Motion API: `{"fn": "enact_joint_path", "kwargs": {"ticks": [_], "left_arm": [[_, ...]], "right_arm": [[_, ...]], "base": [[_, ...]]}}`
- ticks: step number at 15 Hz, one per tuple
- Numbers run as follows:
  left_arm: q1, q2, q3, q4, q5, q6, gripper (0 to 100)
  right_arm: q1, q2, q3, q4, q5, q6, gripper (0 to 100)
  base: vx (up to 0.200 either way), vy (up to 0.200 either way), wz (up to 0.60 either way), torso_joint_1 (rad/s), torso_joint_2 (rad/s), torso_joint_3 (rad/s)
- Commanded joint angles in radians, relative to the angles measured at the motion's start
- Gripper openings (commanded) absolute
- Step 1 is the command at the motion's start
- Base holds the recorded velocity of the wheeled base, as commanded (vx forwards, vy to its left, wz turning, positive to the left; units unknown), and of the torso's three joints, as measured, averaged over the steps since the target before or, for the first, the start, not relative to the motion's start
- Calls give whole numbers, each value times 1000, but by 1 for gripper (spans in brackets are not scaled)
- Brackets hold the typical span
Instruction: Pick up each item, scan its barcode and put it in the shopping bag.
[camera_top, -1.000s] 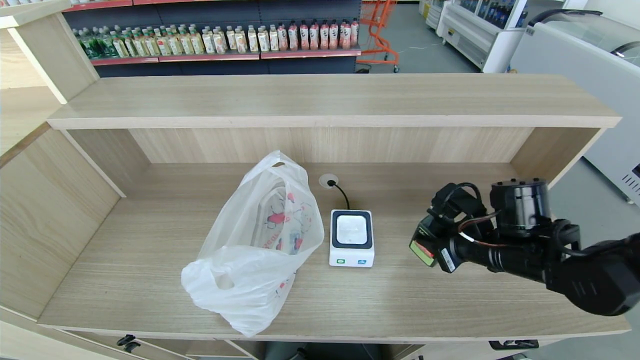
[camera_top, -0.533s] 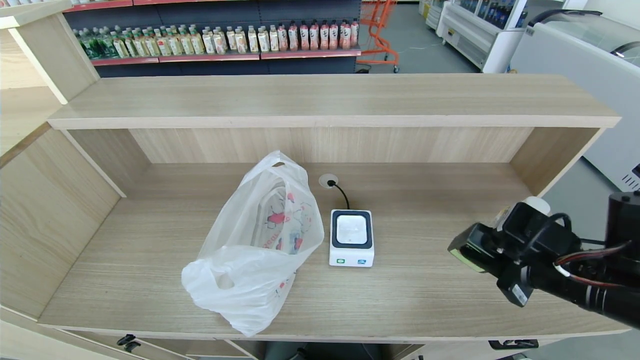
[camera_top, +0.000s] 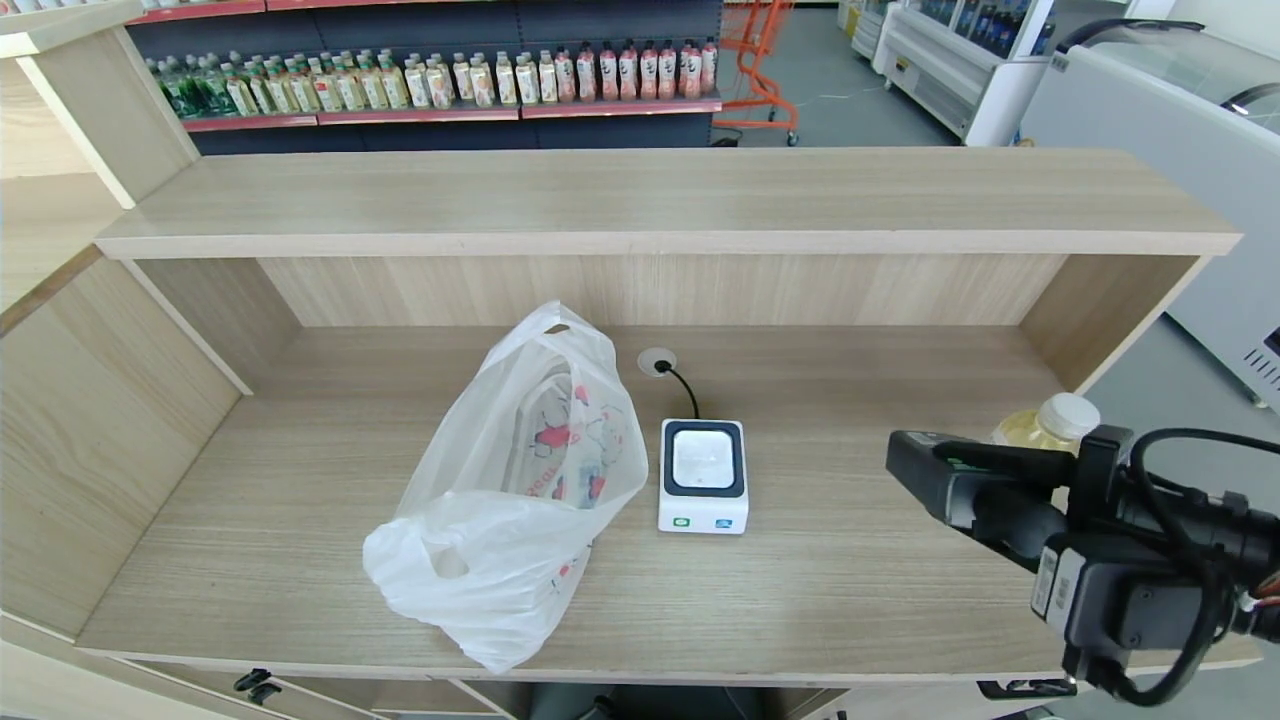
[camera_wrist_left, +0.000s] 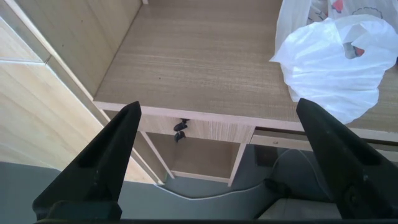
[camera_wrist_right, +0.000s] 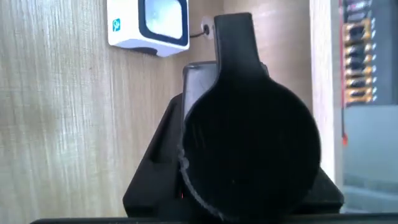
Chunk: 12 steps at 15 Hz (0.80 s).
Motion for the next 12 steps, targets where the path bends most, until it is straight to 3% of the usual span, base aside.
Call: {"fn": "enact_joint_path", "kwargs": {"ticks": [1,2,3,7,9,12], "left_arm": [[0,0,0,0,1,0,100],[0,0,0,0,1,0,100],[0,0,0,0,1,0,100],[0,0,0,0,1,0,100],[0,0,0,0,1,0,100],[0,0,0,0,1,0,100]], "right_arm": [[-4,15,-3,-5,116,-196,0],[-2,24,-3,-5,149,-256,0],[2,58,-3,-5,254,-457,0],[77,145,-14,-17,488,-903,0],[188,217,-35,-39,524,-1023,0],[303,297,-64,-174,529,-1052,0]], "base": [[0,0,0,0,0,0],[0,0,0,0,0,0],[0,0,0,0,0,0],[0,0,0,0,0,0],[0,0,0,0,0,0],[0,0,0,0,0,0]]}}
